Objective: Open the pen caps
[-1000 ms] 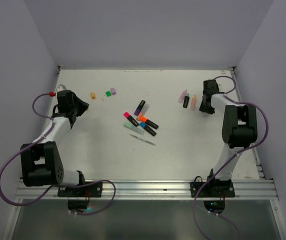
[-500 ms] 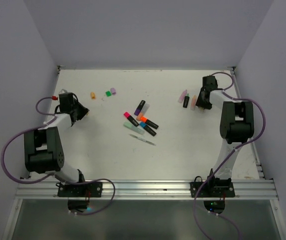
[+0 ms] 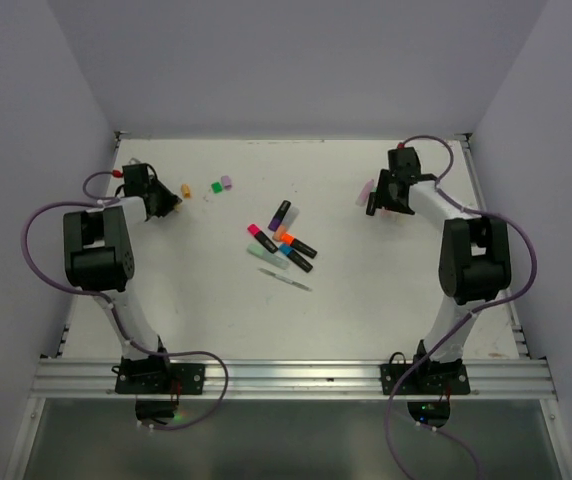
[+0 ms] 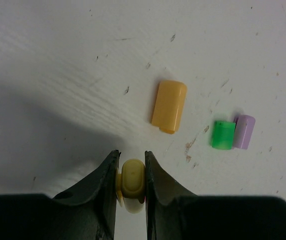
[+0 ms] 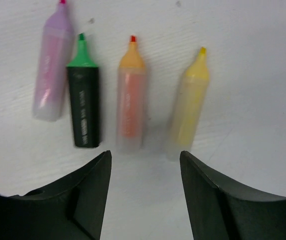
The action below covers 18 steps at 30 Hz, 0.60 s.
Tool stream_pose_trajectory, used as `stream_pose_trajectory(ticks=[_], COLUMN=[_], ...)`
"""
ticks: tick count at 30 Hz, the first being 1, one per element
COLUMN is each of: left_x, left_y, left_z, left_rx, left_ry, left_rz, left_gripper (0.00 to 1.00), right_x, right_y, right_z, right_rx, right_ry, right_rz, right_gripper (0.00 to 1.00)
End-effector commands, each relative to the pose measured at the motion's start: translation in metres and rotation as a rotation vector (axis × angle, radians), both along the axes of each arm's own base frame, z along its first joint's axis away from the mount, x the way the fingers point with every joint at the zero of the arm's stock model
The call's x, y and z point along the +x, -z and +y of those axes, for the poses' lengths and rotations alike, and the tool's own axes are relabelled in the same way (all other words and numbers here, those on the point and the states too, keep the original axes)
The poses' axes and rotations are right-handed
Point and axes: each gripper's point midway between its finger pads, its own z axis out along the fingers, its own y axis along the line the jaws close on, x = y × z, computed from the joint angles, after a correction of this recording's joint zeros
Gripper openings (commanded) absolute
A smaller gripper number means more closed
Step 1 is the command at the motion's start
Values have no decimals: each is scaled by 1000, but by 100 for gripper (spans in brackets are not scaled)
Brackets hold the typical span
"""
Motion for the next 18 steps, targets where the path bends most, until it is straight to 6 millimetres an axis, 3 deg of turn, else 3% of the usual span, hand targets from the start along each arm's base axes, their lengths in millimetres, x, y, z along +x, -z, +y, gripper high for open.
stream_pose_trajectory(ticks=[1, 6, 9, 18], left_x=[28, 42, 45, 48], left_y=[-15, -9, -6, -13], left_z=[9, 6, 8, 9], left_rx=[27, 12, 23, 12], left_ry=[38, 69, 69, 85], left_rz=[-73, -82, -80, -102], left_gripper=[6, 29, 35, 47], right_x=[-9, -26, -35, -61], right_y=[-54, -77, -79, -50], right_z=[34, 92, 123, 186], right_rx=[-64, -7, 30, 158], right_ry=[-101, -280, -387, -609], right_rz=[-95, -144, -151, -63], right_gripper=[61, 61, 61, 61])
